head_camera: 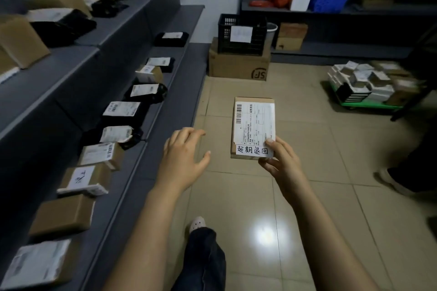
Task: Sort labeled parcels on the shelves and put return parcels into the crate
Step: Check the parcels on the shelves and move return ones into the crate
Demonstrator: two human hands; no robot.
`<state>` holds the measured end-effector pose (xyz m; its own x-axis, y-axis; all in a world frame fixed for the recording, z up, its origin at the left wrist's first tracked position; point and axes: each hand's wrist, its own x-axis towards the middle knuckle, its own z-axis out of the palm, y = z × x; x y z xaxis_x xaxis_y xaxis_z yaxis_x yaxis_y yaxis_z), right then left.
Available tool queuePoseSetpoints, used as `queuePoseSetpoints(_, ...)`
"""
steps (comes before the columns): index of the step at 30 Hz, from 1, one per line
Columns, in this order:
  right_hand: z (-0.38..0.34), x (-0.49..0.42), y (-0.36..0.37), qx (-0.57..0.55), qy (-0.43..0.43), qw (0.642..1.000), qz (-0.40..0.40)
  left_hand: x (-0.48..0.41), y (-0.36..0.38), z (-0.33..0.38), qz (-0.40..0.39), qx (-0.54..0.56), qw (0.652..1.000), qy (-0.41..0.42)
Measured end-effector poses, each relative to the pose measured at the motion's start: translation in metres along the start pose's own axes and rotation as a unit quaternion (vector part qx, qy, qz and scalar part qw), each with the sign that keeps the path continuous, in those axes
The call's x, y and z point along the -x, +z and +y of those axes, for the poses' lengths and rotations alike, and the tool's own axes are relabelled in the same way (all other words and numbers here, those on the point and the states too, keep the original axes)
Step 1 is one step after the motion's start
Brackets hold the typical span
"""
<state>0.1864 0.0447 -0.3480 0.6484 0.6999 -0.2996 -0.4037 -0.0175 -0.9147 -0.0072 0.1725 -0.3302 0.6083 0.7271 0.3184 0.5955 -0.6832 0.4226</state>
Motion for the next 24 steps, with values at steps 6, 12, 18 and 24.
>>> queuePoseSetpoints(6, -0.031, -0.122, 0.055, -0.003, -0.013, 0.999, 0.034, -0.149, 0.024, -0.039, -0.008, 0.029, 0.998, 0.050)
queuePoseSetpoints(12, -0.066, -0.218, 0.096, -0.015, -0.021, 0.998, 0.062, -0.266, 0.038, -0.075, -0.022, 0.037, 0.997, 0.071)
queuePoseSetpoints(18, -0.090, -0.312, 0.115, -0.018, -0.011, 0.997, 0.069, -0.361, 0.069, -0.097, -0.040, 0.041, 0.995, 0.082)
queuePoseSetpoints(24, -0.121, -0.442, 0.119, -0.015, -0.007, 0.999, 0.052, -0.481, 0.114, -0.108, -0.031, 0.023, 0.996, 0.078)
